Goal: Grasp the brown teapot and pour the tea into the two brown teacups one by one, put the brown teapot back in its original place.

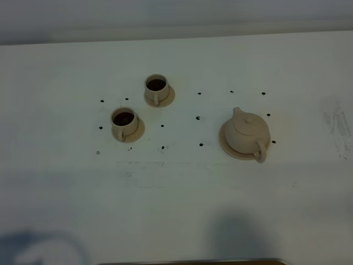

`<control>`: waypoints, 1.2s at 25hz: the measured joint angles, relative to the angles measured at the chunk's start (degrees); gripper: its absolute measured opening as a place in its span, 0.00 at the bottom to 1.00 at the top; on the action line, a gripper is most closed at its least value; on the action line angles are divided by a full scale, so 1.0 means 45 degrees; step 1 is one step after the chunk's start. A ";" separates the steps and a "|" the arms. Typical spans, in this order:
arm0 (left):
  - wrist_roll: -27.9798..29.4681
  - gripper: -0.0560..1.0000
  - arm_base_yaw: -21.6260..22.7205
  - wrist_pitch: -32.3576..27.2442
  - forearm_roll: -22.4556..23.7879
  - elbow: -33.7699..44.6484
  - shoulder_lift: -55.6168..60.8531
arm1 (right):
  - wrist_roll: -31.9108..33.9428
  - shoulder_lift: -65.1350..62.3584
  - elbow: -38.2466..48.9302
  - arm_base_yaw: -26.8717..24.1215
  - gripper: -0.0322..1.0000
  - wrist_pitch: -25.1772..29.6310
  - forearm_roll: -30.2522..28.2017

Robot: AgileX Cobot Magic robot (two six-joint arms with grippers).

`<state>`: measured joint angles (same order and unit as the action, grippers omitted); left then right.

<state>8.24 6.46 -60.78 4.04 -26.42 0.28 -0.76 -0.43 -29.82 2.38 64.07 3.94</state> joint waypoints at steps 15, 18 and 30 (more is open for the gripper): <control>0.0000 0.35 0.0000 0.0000 0.0000 0.0000 0.0000 | -0.0126 0.0000 0.0000 0.0103 0.04 0.0000 -0.0032; 0.0000 0.35 0.0000 0.0000 0.0000 0.0000 0.0000 | -0.0126 0.0000 0.0000 0.0103 0.04 0.0000 0.0064; 0.0000 0.34 0.0000 0.0000 0.0000 0.0000 0.0000 | -0.0136 0.0000 0.0000 0.0103 0.04 0.0000 0.0091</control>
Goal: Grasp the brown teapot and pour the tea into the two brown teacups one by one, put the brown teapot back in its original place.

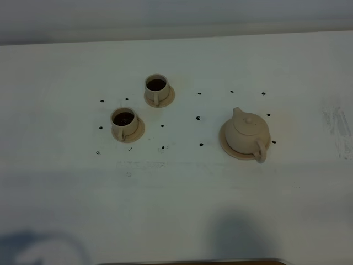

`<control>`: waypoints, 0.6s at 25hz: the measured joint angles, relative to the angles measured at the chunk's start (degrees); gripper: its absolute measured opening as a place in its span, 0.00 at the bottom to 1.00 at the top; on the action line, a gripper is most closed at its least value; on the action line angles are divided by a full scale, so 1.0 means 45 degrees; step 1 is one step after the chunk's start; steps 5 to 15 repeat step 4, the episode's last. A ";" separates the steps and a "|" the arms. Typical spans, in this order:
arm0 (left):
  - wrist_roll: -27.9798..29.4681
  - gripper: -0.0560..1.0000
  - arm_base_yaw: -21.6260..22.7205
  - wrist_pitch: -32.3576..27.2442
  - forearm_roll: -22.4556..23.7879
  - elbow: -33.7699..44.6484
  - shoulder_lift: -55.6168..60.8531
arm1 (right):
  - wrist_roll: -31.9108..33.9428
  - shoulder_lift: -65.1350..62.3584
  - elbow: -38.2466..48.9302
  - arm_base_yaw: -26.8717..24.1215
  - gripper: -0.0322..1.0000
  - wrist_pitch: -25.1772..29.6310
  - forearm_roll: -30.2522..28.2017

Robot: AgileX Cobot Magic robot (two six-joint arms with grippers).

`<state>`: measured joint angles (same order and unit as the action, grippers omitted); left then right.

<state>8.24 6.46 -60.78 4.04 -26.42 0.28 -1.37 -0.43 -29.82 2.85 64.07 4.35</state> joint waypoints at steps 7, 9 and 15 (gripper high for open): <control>0.0000 0.34 0.0000 0.0000 0.0000 0.0000 0.0000 | 0.0000 0.0000 0.0000 0.0000 0.04 0.0000 0.0000; 0.0000 0.34 0.0000 0.0000 0.0000 0.0000 0.0000 | 0.0000 0.0000 0.0000 0.0000 0.04 0.0000 0.0000; 0.0000 0.34 0.0000 0.0000 0.0000 0.0000 0.0000 | 0.0000 0.0000 0.0000 0.0000 0.04 0.0000 0.0000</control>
